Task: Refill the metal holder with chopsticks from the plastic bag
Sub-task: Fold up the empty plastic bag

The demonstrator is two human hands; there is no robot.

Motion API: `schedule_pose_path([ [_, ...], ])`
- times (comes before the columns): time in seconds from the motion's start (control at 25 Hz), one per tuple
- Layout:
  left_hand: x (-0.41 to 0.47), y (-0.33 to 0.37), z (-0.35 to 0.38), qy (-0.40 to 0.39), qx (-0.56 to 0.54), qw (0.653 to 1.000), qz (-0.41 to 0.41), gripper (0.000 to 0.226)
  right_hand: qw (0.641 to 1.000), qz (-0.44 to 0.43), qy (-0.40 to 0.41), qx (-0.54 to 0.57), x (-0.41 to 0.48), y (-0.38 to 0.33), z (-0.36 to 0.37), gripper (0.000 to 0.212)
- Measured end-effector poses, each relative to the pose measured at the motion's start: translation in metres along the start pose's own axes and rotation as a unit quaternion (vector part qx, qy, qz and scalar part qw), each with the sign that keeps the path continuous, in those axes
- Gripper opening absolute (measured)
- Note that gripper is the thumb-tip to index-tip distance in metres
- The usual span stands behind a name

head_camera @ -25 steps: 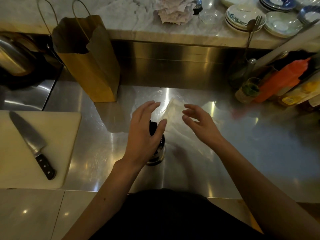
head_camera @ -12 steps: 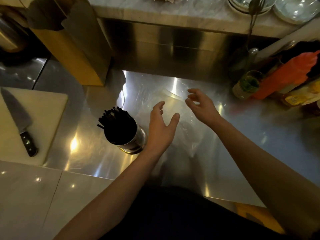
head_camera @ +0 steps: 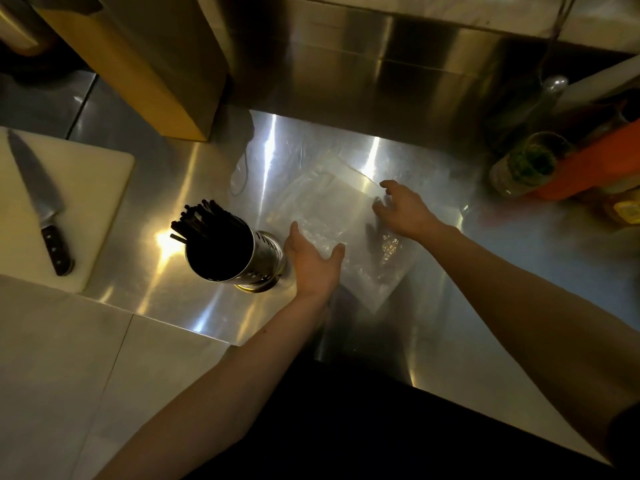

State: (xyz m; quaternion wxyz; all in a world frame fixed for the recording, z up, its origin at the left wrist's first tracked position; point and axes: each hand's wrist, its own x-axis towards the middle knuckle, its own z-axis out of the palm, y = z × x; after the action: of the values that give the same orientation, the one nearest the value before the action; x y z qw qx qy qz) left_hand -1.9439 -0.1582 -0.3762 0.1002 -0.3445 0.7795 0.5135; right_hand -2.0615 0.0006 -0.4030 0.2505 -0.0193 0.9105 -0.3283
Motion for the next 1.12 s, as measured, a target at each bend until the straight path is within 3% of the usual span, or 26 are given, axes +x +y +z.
schedule_pose_path([
  [0.2,0.011,-0.003,0.002,0.005,-0.058,0.994,-0.087,0.104,0.997,0.044,-0.009,0.059,0.000,0.008,0.001,0.047],
  [0.4,0.015,0.000,-0.008,-0.030,-0.205,0.960,-0.189,0.071,0.967,0.048,0.018,0.249,-0.024,0.014,-0.015,0.020],
  [0.6,0.010,0.020,-0.020,-0.134,-0.320,0.932,-0.105,0.008,0.942,0.014,0.040,0.332,-0.064,0.003,-0.036,0.010],
  [0.92,-0.020,0.060,-0.053,-0.178,-0.293,0.939,0.006,0.039,0.912,-0.065,0.075,0.398,-0.114,-0.020,-0.056,0.010],
  [1.12,-0.037,0.078,-0.090,-0.180,-0.264,0.945,0.075,0.018,0.900,-0.104,0.107,0.409,-0.134,-0.038,-0.057,0.013],
])
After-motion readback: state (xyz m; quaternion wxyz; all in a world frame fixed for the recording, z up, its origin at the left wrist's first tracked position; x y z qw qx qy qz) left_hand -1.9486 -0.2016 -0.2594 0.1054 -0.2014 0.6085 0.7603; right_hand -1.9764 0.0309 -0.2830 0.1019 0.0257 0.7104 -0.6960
